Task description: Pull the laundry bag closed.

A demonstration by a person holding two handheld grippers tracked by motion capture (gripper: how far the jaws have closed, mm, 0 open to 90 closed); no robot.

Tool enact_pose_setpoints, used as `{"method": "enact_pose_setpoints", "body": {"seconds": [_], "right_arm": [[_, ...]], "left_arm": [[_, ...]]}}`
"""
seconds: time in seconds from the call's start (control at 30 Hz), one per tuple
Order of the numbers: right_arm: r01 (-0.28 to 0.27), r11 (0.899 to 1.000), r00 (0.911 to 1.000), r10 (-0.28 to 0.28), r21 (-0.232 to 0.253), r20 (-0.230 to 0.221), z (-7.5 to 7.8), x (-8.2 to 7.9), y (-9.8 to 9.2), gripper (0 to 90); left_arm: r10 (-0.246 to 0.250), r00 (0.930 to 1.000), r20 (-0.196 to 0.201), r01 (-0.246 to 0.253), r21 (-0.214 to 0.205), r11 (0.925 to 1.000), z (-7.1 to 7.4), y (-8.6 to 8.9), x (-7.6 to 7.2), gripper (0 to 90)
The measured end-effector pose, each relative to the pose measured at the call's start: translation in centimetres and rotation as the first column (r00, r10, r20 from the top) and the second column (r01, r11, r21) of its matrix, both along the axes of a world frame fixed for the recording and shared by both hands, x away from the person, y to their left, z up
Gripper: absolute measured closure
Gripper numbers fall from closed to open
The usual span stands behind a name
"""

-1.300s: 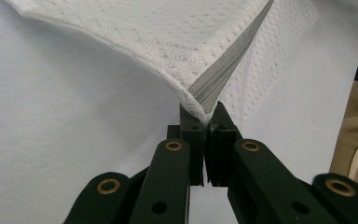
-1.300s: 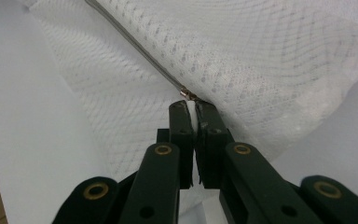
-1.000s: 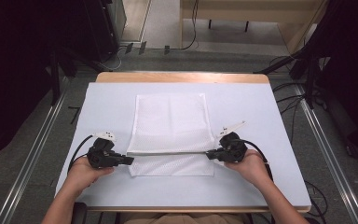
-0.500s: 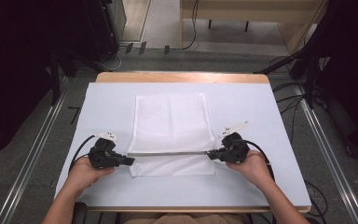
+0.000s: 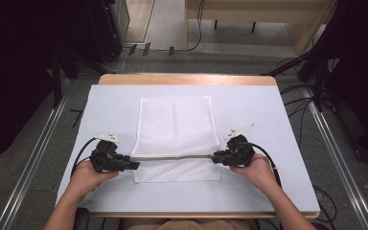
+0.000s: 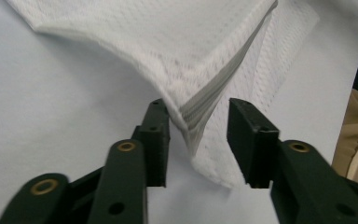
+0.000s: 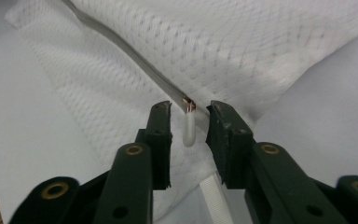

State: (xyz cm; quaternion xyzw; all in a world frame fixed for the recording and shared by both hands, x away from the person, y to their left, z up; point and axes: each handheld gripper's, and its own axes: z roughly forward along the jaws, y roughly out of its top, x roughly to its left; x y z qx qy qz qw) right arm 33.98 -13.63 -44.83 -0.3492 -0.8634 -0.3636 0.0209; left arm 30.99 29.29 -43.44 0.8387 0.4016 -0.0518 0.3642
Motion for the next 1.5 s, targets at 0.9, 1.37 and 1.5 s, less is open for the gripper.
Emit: {"method": "enact_pose_setpoints", "body": {"seconds": [0.9, 1.37, 1.5], "right_arm": [[0.242, 0.970, 0.9499, -0.241, 0.022, 0.199, 0.0, 1.9, -3.2, 30.5], [0.286, 0.957, 0.9385, -0.288, 0.038, 0.190, -0.6, 2.8, -5.2, 22.5], [0.293, 0.956, 0.9325, -0.293, 0.033, 0.211, -0.6, 2.9, -5.5, 23.1]], "left_arm": [[0.255, 0.9591, 0.123, -0.255, -0.018, 0.9669, 0.5, 3.4, 0.8, 38.8], [0.319, 0.9376, 0.137, -0.322, -0.002, 0.9466, 0.4, 4.9, 0.9, 38.8], [0.318, 0.9371, 0.145, -0.324, 0.025, 0.9456, 0.3, 4.9, 0.9, 38.8]]}}
